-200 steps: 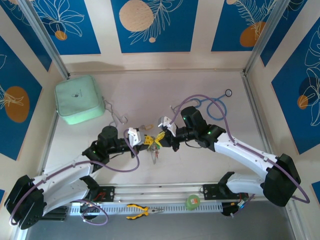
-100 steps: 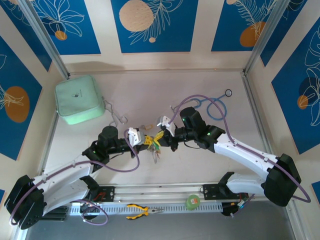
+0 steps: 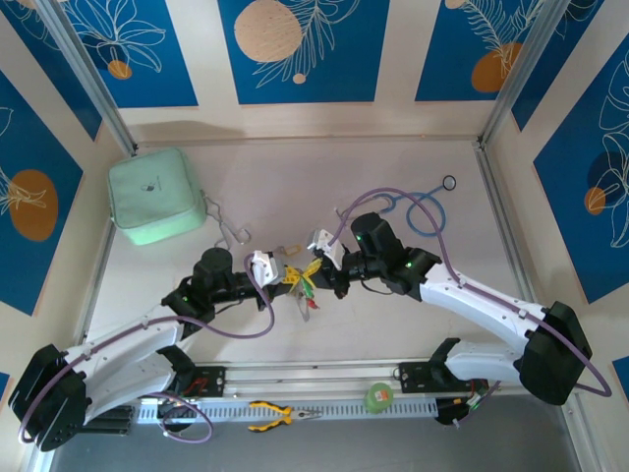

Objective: Put the keys on the keyring

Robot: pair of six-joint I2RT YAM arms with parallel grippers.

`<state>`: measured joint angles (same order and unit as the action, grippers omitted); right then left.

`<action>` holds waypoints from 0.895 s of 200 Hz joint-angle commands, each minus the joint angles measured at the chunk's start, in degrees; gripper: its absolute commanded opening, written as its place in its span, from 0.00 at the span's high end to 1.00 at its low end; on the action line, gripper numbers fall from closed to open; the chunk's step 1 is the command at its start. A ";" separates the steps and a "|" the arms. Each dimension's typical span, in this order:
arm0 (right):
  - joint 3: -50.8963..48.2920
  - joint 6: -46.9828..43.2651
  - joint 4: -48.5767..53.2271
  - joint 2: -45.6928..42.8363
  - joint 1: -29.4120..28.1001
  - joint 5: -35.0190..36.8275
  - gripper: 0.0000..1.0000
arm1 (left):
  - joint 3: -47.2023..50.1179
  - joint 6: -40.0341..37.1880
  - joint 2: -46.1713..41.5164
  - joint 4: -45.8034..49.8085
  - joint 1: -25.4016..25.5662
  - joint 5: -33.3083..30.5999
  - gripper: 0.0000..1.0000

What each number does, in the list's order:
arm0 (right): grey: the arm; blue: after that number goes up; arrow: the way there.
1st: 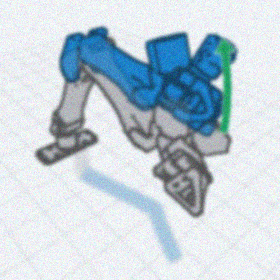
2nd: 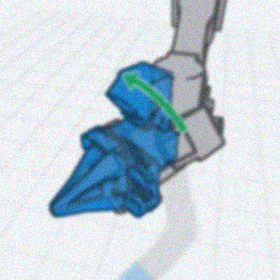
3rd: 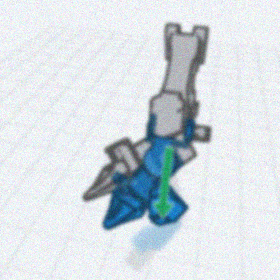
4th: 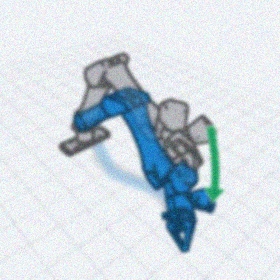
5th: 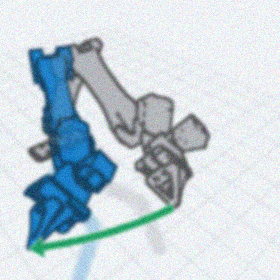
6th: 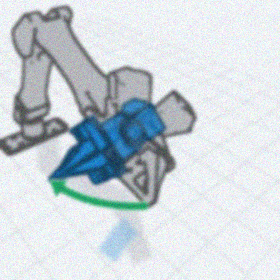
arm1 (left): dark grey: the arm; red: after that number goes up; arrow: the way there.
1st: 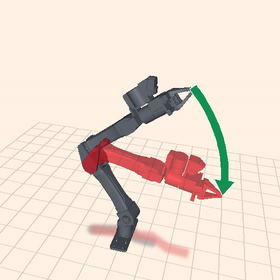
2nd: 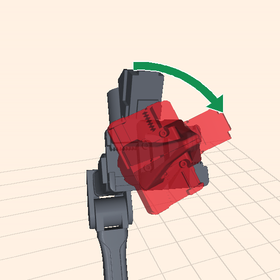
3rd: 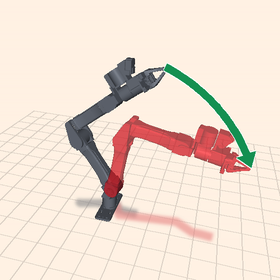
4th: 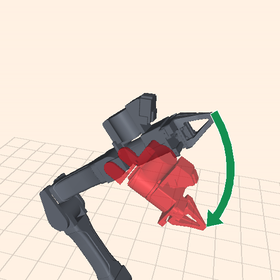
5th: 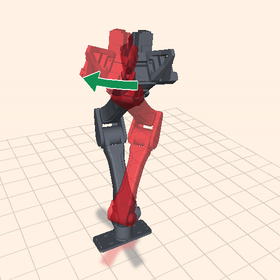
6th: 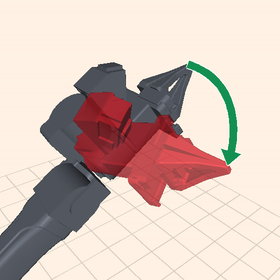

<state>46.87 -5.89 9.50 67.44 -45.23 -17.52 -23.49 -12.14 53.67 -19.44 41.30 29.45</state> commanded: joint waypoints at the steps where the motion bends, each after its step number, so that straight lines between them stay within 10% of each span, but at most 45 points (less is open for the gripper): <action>1: 0.76 1.06 -0.37 0.98 0.03 4.35 1.00 | -0.31 -0.59 -1.51 -2.27 0.92 2.66 1.00; 179: 1.44 15.34 -3.88 3.57 0.18 10.41 1.00 | -0.35 -7.37 -2.83 -1.05 2.88 -0.96 1.00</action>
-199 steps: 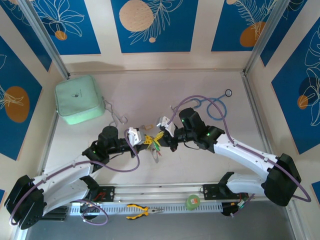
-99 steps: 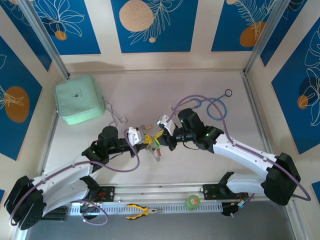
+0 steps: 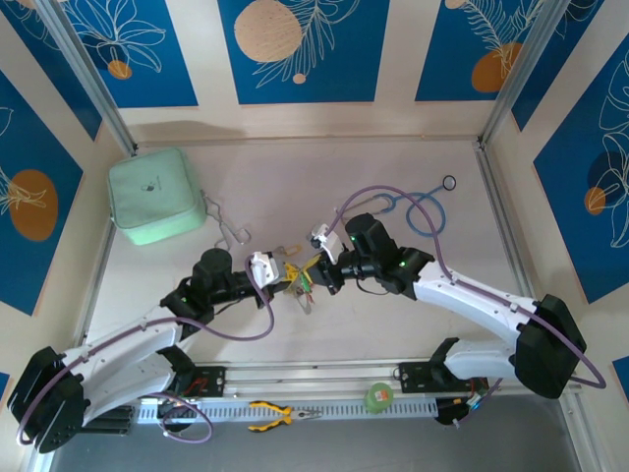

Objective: Put the keys on the keyring

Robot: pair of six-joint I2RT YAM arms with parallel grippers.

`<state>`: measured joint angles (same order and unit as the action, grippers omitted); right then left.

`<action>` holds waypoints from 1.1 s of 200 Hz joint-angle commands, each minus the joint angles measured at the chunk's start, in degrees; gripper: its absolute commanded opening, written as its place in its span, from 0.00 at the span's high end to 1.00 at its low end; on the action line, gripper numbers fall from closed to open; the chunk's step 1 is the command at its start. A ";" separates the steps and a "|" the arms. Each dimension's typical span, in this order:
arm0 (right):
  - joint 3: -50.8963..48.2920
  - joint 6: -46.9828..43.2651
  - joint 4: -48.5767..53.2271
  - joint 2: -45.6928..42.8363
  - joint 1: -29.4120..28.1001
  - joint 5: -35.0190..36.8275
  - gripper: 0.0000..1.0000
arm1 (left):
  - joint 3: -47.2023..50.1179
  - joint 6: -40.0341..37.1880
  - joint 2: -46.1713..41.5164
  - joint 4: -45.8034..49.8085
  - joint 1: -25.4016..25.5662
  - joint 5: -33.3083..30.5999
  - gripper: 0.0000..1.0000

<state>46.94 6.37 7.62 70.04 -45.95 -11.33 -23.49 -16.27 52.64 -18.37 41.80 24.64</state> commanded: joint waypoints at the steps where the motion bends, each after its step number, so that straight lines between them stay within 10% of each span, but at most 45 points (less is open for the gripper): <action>1: 1.39 3.14 -1.99 0.97 0.93 4.17 1.00 | -0.39 -3.33 -1.78 -2.11 2.39 3.84 1.00; 74: 2.01 2.14 1.32 3.03 4.93 -7.79 1.00 | 1.52 -0.87 -2.64 -7.76 2.85 0.13 1.00; 93: 3.34 -0.75 4.02 2.56 5.88 -10.62 0.74 | 1.86 1.86 -2.20 -9.39 2.88 0.45 1.00; 116: 2.99 -5.22 3.96 -1.97 7.09 -12.05 0.65 | 2.73 4.67 -2.19 -10.85 2.87 1.03 1.00; 220: 0.01 -37.67 6.11 -6.83 3.68 -15.13 0.66 | 7.16 8.21 1.04 -23.42 2.86 7.98 1.00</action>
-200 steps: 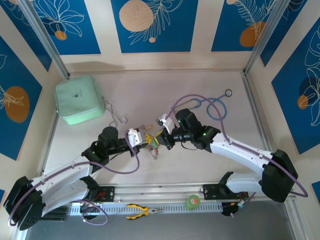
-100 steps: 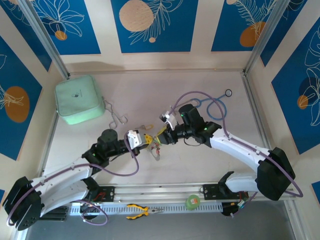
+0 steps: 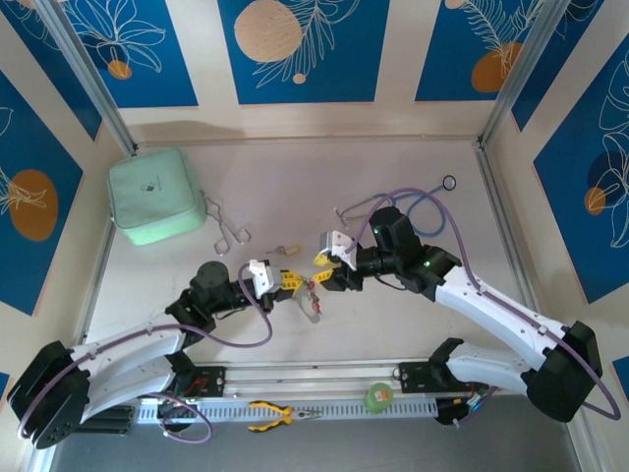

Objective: Put the keys on the keyring

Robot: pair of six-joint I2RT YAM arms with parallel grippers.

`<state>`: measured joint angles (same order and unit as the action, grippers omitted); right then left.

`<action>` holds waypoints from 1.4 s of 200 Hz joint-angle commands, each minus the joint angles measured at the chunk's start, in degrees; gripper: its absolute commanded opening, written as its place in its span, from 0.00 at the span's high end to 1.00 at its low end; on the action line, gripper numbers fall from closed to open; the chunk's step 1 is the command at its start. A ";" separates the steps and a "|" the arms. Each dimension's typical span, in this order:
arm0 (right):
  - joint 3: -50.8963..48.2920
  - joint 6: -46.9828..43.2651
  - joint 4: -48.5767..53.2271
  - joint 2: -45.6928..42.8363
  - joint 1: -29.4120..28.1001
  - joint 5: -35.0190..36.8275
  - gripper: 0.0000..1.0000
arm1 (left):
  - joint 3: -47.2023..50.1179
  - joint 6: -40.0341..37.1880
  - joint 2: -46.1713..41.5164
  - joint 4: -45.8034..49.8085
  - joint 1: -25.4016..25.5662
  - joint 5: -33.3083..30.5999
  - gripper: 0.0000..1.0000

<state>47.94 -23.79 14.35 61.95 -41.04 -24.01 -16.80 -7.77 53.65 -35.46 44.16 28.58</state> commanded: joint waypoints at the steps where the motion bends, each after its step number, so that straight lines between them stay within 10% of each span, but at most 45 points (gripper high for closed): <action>1: -1.00 -7.64 -0.63 1.34 -1.33 -2.49 0.66 | 0.46 -0.35 0.05 -6.31 0.49 4.08 1.00; 137: -2.69 -9.93 2.18 1.03 -2.11 -0.02 0.71 | -0.34 -4.00 0.06 -3.65 0.54 6.58 1.00; 215: -1.96 -9.65 2.26 2.46 -2.56 -1.12 1.00 | -0.52 -4.48 -0.29 -2.95 0.48 6.85 1.00; 280: -0.79 -8.48 1.68 7.48 -2.73 -1.10 1.00 | -2.08 -4.59 0.65 -3.30 0.49 8.34 1.00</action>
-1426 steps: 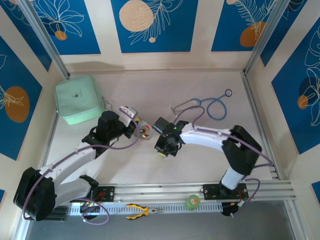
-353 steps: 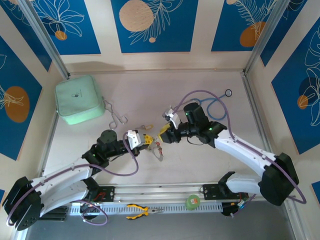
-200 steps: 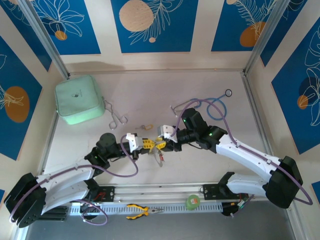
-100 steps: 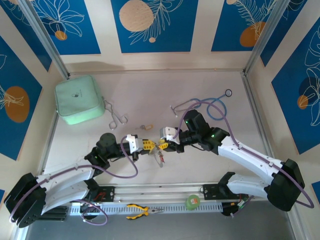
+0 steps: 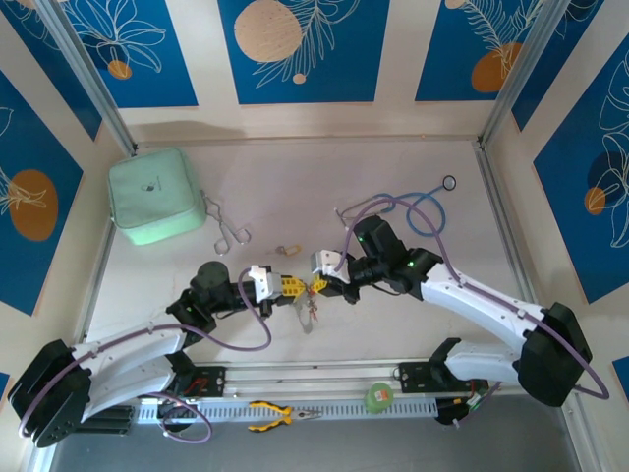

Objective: Put the keys on the keyring

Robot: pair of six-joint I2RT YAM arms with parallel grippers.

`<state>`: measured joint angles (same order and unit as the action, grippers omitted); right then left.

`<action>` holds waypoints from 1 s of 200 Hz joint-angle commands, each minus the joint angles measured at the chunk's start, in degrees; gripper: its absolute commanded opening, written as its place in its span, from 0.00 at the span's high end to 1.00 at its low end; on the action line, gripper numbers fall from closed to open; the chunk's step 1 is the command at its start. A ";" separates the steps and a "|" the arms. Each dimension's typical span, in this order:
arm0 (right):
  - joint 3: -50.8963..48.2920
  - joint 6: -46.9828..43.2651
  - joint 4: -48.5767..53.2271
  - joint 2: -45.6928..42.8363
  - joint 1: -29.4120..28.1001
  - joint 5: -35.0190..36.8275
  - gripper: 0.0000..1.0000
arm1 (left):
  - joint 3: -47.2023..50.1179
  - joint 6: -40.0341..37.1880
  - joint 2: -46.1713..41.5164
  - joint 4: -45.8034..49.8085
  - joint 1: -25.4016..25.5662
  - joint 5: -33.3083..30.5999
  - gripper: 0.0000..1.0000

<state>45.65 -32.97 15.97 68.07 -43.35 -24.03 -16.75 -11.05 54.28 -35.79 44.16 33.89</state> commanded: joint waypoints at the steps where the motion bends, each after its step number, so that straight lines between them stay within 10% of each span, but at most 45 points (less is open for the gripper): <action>1: 1.48 0.71 0.00 1.36 -0.42 -1.14 1.00 | -2.13 -1.28 0.03 -2.97 0.49 2.98 1.00; 50: -3.08 3.27 -5.37 -5.13 1.36 -3.11 0.70 | -1.62 -1.20 0.44 -3.05 0.53 2.76 1.00; 200: -2.86 2.93 -7.39 -2.03 -0.32 -4.65 0.75 | -2.04 -0.46 2.24 -5.38 0.51 3.29 1.00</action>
<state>42.83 -29.76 8.99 65.12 -43.05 -28.49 -16.78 -11.03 56.45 -37.30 44.16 35.46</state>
